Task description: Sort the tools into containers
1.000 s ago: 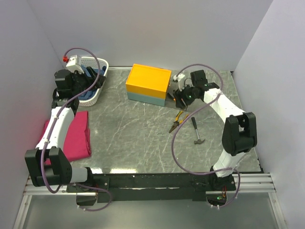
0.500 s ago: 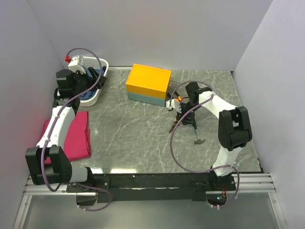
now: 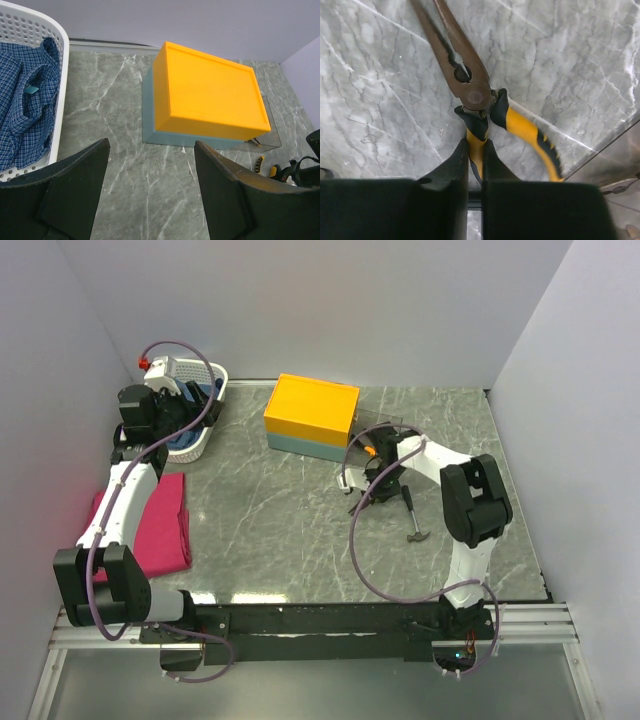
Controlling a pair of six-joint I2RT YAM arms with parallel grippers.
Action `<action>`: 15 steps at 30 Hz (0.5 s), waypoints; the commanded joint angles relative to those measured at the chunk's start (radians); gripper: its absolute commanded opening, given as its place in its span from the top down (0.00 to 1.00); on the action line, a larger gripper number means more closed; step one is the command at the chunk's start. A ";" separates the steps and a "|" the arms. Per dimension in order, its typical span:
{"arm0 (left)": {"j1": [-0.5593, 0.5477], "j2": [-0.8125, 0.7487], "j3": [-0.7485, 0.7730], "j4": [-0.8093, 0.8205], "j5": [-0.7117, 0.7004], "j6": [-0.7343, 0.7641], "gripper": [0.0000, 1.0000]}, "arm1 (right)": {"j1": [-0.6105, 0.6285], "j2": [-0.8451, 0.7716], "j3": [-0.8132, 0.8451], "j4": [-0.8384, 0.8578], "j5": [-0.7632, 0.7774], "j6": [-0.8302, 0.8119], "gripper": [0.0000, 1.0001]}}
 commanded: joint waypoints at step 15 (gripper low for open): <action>-0.009 0.001 0.018 0.066 0.022 -0.014 0.26 | -0.051 -0.338 0.022 0.024 -0.376 0.559 1.00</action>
